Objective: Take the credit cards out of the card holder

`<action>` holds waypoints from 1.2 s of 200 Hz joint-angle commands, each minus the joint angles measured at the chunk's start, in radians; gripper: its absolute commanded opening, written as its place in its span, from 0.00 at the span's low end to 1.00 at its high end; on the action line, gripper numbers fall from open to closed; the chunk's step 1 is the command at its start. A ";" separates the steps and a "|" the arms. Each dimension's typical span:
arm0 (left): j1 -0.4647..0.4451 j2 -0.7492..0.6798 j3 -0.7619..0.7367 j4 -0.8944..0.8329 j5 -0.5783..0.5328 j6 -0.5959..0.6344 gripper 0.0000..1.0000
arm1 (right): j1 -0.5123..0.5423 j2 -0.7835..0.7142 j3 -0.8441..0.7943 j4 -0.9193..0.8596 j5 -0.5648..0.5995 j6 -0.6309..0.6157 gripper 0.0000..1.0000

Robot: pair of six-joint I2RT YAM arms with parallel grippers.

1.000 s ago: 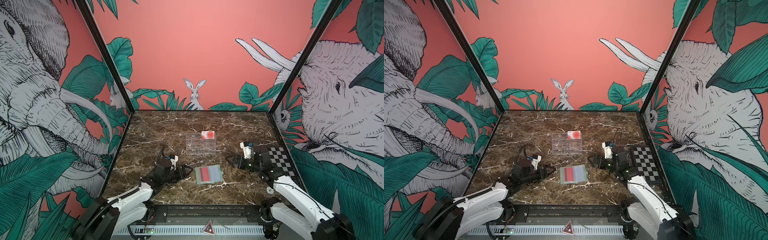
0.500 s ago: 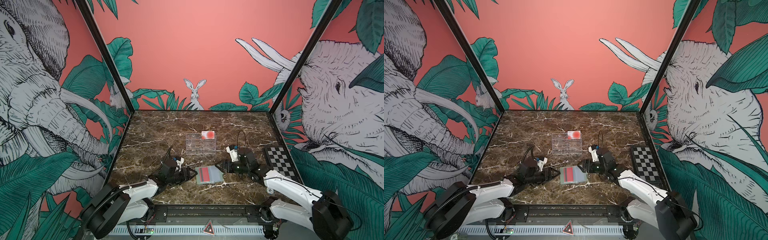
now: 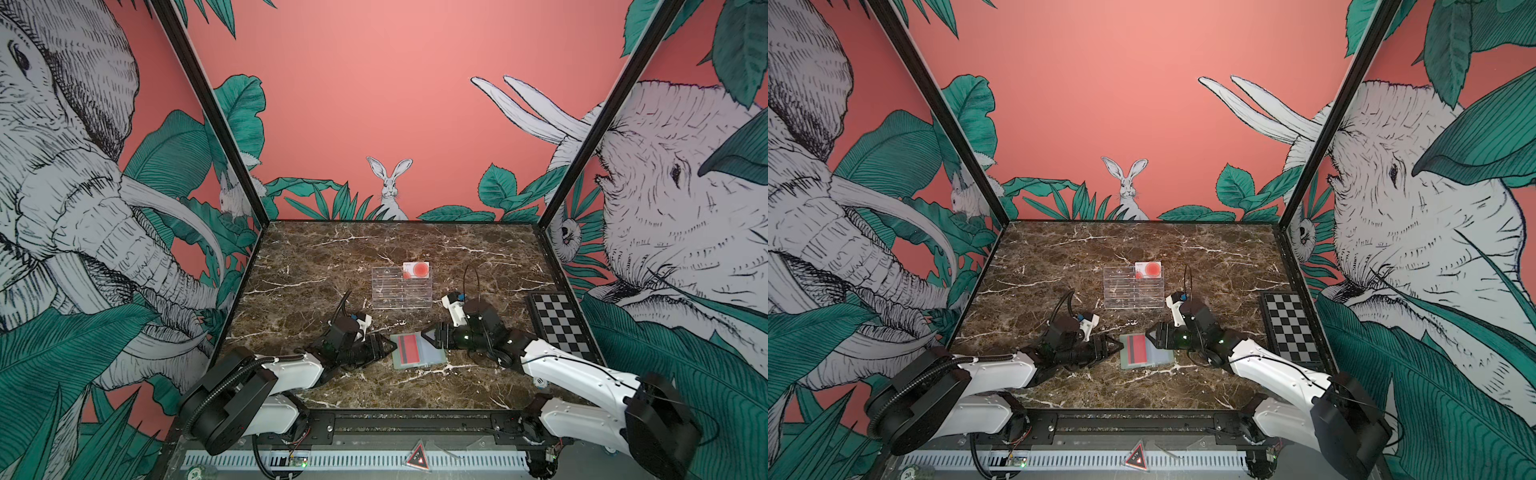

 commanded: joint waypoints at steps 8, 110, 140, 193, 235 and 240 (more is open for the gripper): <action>-0.031 0.018 0.005 0.047 -0.016 -0.014 0.63 | 0.025 0.033 0.027 0.035 0.058 0.017 0.56; -0.047 0.130 0.026 0.153 0.006 -0.039 0.52 | 0.036 0.125 -0.031 0.001 0.193 0.017 0.34; -0.049 0.164 0.031 0.167 0.004 -0.039 0.49 | 0.036 0.159 -0.052 0.021 0.211 0.017 0.30; -0.049 0.201 0.028 0.224 0.012 -0.049 0.39 | 0.037 0.190 -0.103 0.078 0.218 0.053 0.26; -0.048 0.164 0.028 0.209 0.004 -0.041 0.25 | 0.037 0.168 -0.128 0.081 0.224 0.063 0.24; -0.049 0.158 0.028 0.203 0.003 -0.039 0.24 | 0.037 0.168 -0.130 0.080 0.225 0.062 0.24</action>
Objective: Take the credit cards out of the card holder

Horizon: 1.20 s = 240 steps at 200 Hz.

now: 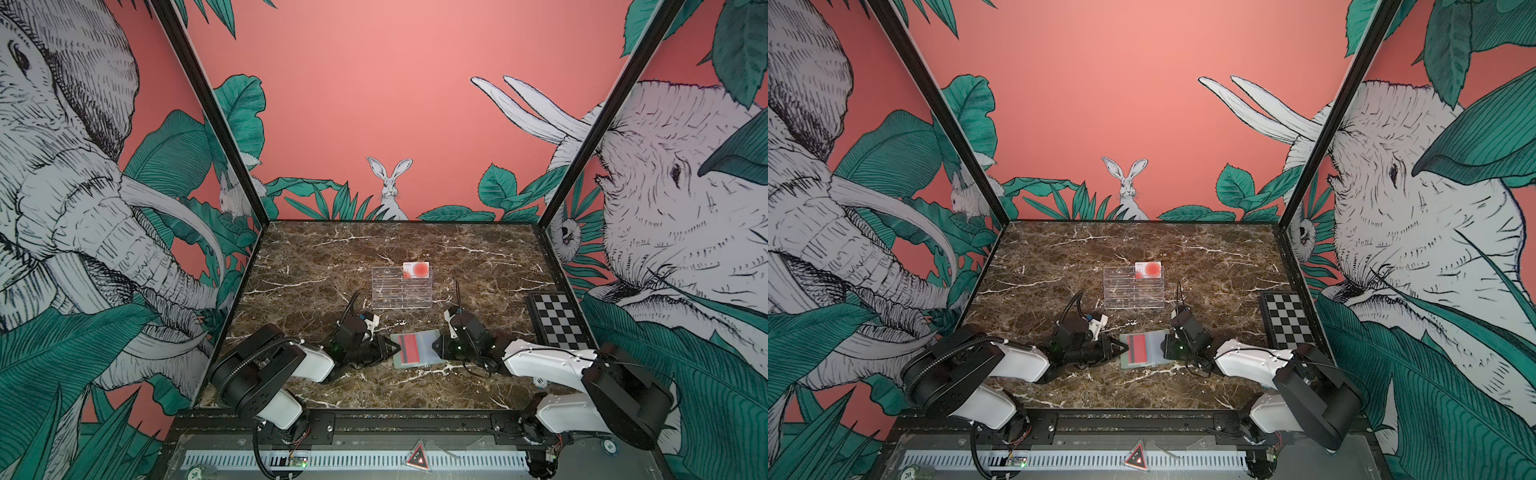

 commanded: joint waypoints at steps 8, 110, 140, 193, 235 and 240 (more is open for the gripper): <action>-0.006 -0.050 0.006 -0.015 -0.011 0.013 0.20 | 0.007 -0.003 -0.028 -0.023 0.024 0.012 0.24; -0.005 -0.138 0.031 -0.122 -0.020 0.065 0.00 | 0.033 -0.233 0.037 -0.168 0.076 -0.042 0.59; -0.007 -0.169 0.026 -0.138 -0.037 0.059 0.00 | 0.065 -0.258 0.069 -0.200 0.108 -0.037 0.73; -0.007 -0.200 0.027 -0.170 -0.049 0.057 0.00 | 0.193 -0.107 0.232 -0.325 0.198 -0.051 0.84; -0.009 -0.205 0.023 -0.156 -0.051 0.039 0.00 | 0.278 0.007 0.315 -0.361 0.272 -0.011 0.84; -0.008 -0.207 0.023 -0.156 -0.051 0.038 0.00 | 0.285 0.018 0.321 -0.361 0.277 -0.010 0.84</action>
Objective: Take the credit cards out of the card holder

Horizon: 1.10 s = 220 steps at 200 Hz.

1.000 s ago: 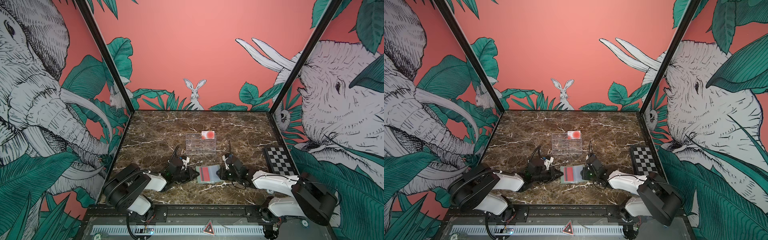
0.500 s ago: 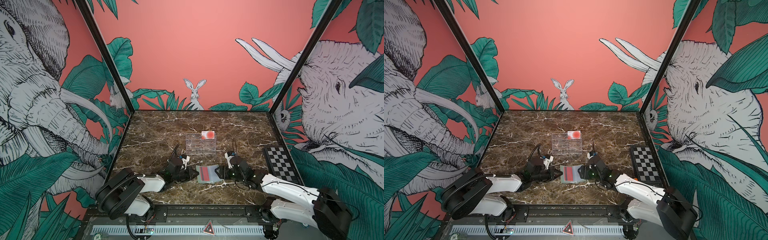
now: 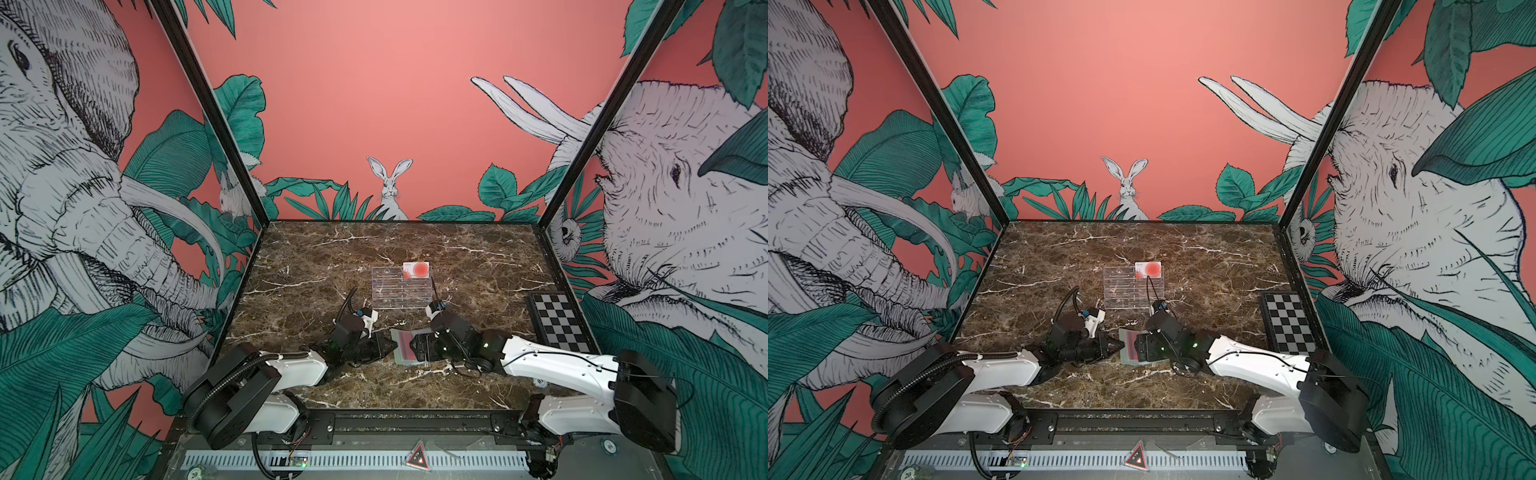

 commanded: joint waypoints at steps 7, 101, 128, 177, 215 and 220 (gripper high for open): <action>-0.006 -0.034 0.007 0.000 -0.019 -0.014 0.00 | 0.040 0.056 0.050 -0.045 0.075 0.022 0.84; -0.030 -0.091 -0.015 -0.037 -0.068 -0.019 0.00 | 0.069 0.170 0.076 0.036 0.053 0.020 0.83; -0.032 -0.117 -0.028 -0.048 -0.083 -0.021 0.00 | 0.070 0.192 0.076 0.062 0.038 0.022 0.82; -0.033 -0.141 -0.030 -0.073 -0.088 -0.015 0.00 | 0.072 0.219 0.083 0.059 0.048 0.021 0.82; -0.035 -0.135 -0.027 -0.075 -0.082 -0.003 0.00 | 0.071 0.209 0.082 0.046 0.073 0.022 0.81; -0.035 -0.133 -0.027 -0.075 -0.083 -0.002 0.00 | 0.072 0.206 0.081 0.040 0.078 0.022 0.81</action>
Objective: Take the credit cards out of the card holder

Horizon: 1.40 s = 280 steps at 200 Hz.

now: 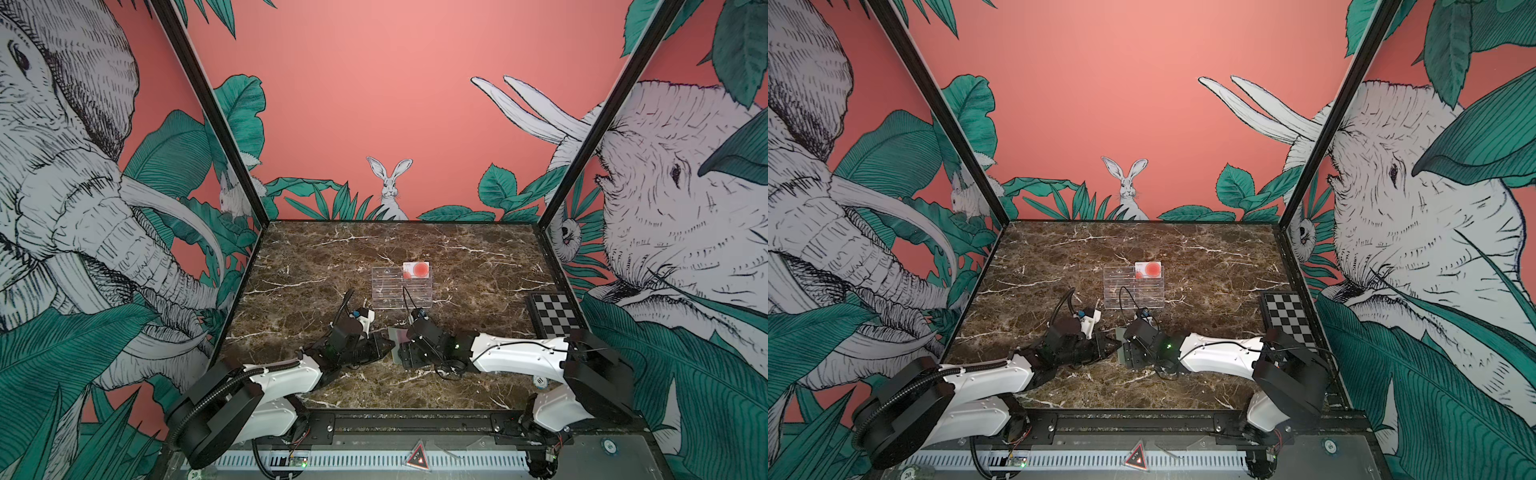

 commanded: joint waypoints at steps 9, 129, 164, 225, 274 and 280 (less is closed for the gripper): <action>-0.007 -0.015 -0.010 0.001 0.001 0.016 0.00 | 0.005 -0.010 0.016 -0.016 0.055 0.004 0.81; -0.007 0.001 -0.011 -0.012 0.000 0.045 0.00 | 0.003 -0.034 0.007 -0.023 0.072 -0.003 0.82; -0.006 -0.004 -0.008 -0.037 -0.004 0.061 0.00 | 0.002 -0.052 -0.012 -0.017 0.080 0.002 0.82; -0.006 0.004 0.003 -0.074 -0.007 0.094 0.00 | -0.013 -0.111 -0.051 -0.057 0.125 0.005 0.82; -0.007 0.015 0.024 -0.097 0.000 0.109 0.00 | -0.036 -0.180 -0.097 0.017 0.043 -0.042 0.82; -0.007 0.017 0.025 -0.094 -0.001 0.108 0.00 | -0.034 -0.174 -0.091 0.028 0.025 -0.047 0.82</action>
